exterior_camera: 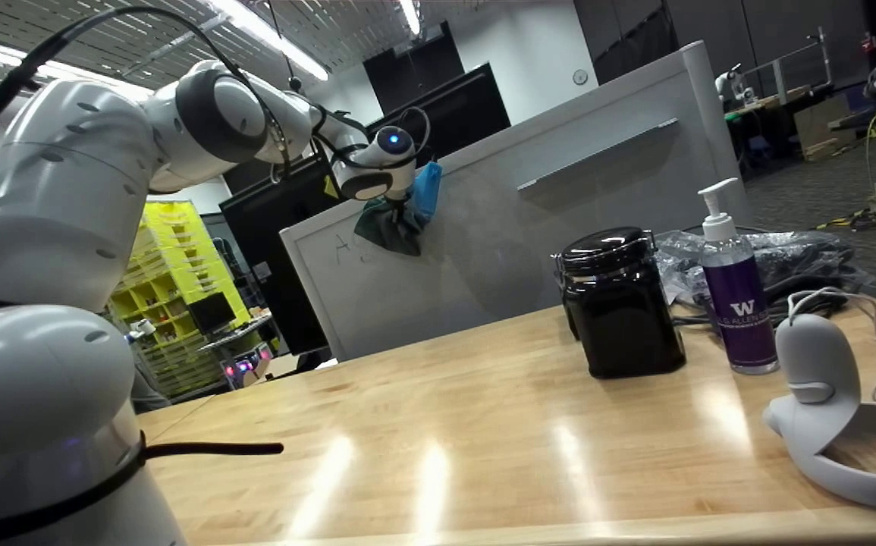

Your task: Use the green towel to erase the writings on the white board

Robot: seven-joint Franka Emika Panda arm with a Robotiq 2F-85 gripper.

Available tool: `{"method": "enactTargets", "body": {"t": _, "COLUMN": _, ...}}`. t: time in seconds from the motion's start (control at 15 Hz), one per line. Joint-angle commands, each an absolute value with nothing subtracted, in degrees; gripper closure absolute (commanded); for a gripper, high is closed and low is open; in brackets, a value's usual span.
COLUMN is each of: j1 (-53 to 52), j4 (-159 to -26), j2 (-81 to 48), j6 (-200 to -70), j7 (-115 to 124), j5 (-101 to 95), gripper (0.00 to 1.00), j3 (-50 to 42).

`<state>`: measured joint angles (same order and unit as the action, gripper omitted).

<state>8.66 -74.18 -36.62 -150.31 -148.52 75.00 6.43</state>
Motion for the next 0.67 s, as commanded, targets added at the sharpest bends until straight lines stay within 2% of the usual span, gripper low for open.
{"method": "enactTargets", "body": {"t": 0.0, "j1": 10.4, "j4": -68.7, "j2": -38.2, "j6": -153.6, "j7": -148.9, "j5": 74.7, "gripper": 0.98, "j3": 4.2}}
{"method": "enactTargets", "body": {"t": 0.6, "j1": 6.3, "j4": -76.6, "j2": -35.4, "j6": -158.1, "j7": -149.3, "j5": 78.5, "gripper": 0.98, "j3": 7.8}}
